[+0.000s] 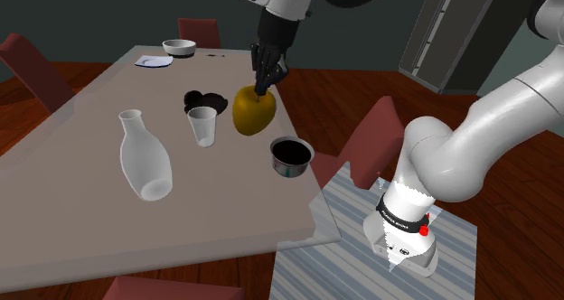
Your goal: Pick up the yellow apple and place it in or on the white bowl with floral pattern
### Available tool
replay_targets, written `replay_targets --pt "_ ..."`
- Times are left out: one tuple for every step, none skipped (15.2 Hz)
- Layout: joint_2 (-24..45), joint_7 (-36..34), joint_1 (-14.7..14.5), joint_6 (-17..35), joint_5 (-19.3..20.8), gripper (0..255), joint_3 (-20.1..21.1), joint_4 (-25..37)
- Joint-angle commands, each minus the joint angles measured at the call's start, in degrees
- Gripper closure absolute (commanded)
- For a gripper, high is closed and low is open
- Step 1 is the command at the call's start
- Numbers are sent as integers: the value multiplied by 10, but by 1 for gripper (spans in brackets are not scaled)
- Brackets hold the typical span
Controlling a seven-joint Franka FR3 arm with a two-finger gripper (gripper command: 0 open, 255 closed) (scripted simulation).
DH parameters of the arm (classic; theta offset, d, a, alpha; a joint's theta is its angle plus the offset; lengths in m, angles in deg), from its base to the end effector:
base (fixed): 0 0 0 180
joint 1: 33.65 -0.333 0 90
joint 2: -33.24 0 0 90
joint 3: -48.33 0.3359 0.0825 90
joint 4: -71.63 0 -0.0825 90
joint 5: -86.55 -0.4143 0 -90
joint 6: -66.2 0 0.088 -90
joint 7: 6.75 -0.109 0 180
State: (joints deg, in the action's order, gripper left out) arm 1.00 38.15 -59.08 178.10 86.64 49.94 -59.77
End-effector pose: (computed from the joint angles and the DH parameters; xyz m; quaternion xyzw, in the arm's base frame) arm 0.3756 0.1939 0.5896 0.8050 0.5828 0.1082 0.0255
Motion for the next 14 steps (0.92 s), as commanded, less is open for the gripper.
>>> replay_targets --pt "-26 18 5 -25 4 255 -15 -1" --pt "-41 26 8 -38 6 255 -22 -3" --pt "-55 35 10 -51 9 255 -29 -4" --pt "-69 43 13 -64 11 255 -36 -5" --pt "-82 52 16 -78 15 255 -43 -4" --pt "-95 61 19 -91 18 255 -51 -3" --pt "-107 69 22 -105 22 255 -58 -1" --pt "-118 78 25 -119 26 255 -66 2" --pt "-129 87 29 -133 30 255 -73 5" --pt "-139 96 32 -146 34 255 -80 9" --pt "-142 96 32 -139 34 255 -81 -1" --pt "-144 96 32 -133 34 255 -81 -10" --pt "-147 96 32 -126 35 255 -81 -20" --pt "-149 95 33 -119 35 255 -82 -29"
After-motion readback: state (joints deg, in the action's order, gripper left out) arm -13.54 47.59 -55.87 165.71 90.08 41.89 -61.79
